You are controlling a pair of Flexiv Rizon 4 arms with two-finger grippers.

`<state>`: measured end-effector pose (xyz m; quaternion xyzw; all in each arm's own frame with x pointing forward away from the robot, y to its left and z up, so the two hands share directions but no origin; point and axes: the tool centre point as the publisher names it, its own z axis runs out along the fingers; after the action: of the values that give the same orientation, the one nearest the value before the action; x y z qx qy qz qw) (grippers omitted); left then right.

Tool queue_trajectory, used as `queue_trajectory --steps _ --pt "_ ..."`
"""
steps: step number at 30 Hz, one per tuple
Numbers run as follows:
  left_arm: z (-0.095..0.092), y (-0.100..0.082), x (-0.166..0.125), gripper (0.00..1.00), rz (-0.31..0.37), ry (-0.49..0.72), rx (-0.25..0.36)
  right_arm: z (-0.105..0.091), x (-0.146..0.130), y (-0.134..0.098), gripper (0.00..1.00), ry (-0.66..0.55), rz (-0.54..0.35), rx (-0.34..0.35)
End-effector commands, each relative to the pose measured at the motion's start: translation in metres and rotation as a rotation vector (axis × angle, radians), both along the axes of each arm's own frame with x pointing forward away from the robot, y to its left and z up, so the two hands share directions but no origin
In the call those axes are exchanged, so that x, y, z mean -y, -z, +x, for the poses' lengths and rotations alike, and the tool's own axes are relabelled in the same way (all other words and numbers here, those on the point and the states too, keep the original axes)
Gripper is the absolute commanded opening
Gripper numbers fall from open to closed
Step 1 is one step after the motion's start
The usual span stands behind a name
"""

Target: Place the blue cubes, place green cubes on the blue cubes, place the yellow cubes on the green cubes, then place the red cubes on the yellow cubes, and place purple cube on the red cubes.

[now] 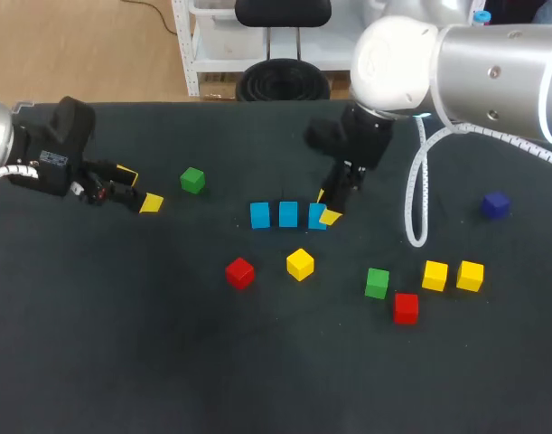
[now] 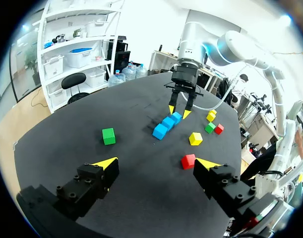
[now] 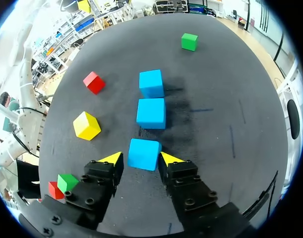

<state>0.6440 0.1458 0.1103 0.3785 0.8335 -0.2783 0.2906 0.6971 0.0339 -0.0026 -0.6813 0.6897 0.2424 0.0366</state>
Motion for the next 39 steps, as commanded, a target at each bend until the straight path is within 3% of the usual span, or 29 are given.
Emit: queue_trajectory --steps 1,7,9,10,13,26,39 --pt "-0.001 0.001 -0.001 1.0 -0.004 0.0 0.004 0.0 0.0 0.0 0.46 0.002 0.001 0.0" --pt "-0.001 0.001 -0.001 1.0 -0.004 0.0 0.004 0.001 0.001 0.0 0.49 0.007 0.0 0.003" --pt "-0.001 0.001 -0.001 1.0 -0.004 0.0 0.004 0.002 0.0 -0.001 0.65 0.008 -0.001 0.005" --pt "-0.001 0.001 -0.001 1.0 -0.004 0.0 0.004 0.002 0.0 -0.001 0.81 0.009 -0.002 0.007" --pt "-0.001 0.001 -0.001 1.0 -0.004 0.0 0.004 0.004 0.001 -0.003 1.0 0.016 -0.003 0.012" --pt "-0.001 0.001 -0.001 1.0 -0.004 0.0 0.004 0.004 0.018 -0.041 1.0 0.177 0.058 0.04" --pt "-0.001 0.001 -0.001 1.0 -0.004 0.0 0.004 -0.012 0.033 -0.071 1.0 0.467 0.13 0.082"
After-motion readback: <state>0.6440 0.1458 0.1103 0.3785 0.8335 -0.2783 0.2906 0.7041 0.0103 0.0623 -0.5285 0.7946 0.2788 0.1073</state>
